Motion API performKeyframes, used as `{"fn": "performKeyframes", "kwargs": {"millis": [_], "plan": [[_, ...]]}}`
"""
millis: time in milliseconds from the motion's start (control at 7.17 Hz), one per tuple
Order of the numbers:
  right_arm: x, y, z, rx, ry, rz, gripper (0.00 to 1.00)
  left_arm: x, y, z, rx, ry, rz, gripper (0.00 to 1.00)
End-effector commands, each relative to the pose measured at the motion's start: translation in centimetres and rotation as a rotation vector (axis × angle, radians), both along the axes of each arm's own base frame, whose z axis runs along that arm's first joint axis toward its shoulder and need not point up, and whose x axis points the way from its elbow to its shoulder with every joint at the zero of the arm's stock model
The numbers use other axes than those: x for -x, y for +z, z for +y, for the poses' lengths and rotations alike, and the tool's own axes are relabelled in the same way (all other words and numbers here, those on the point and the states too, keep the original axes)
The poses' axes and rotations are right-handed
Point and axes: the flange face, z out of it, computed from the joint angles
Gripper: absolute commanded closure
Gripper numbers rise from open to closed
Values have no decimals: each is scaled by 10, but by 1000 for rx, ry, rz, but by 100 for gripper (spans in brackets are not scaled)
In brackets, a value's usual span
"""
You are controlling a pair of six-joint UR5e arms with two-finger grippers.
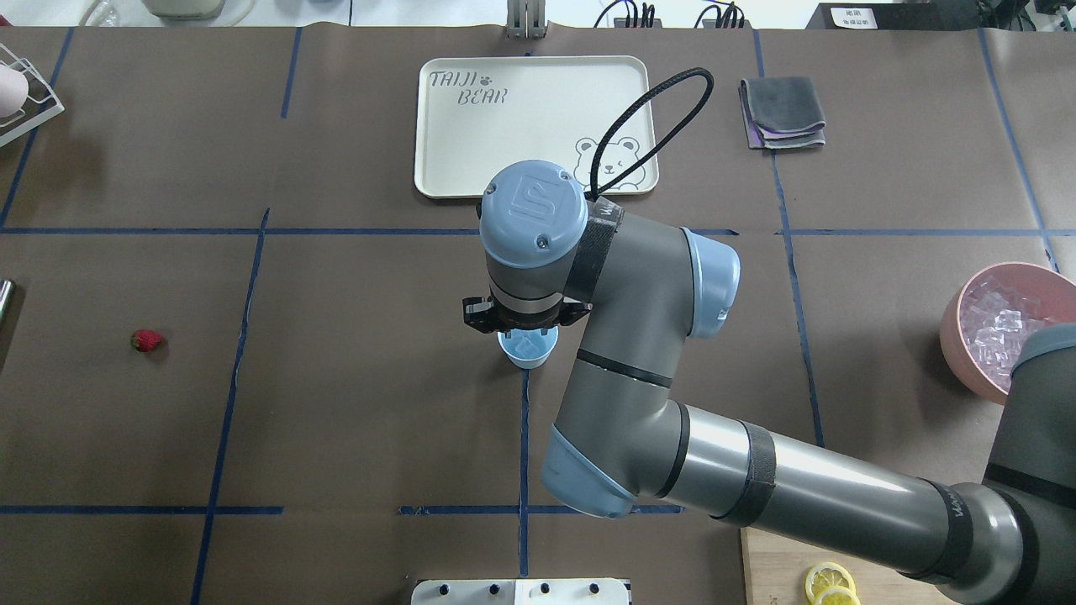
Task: Mash ice and strawberries in cup
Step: 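Open the right gripper to drop the ice cube into the cup, then move the right gripper back over the pink ice bowl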
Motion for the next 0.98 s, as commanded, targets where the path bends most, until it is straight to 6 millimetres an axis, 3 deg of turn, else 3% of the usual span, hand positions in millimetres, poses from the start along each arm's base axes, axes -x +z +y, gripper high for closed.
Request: {"fn": "performKeyframes", "kwargs": {"millis": [0, 140, 279, 558, 698, 837], "plan": [[-2, -2, 0, -10, 0, -3, 2, 0, 1, 0, 2, 0, 0, 0], [-7, -7, 0, -14, 4, -14, 1, 0, 1, -2, 1, 0, -2, 0], [-42, -9, -10, -20, 38, -35, 1, 0, 0, -3, -1, 0, -2, 0], [-144, 30, 1, -34, 97, -64, 1, 0, -1, -3, 1, -3, 1, 0], [-198, 59, 5, -47, 130, -58, 1, 0, -1, -3, 1, -3, 1, 0], [-240, 75, -6, -71, 152, -44, 1, 0, -1, -3, -2, -3, 1, 0]]}}
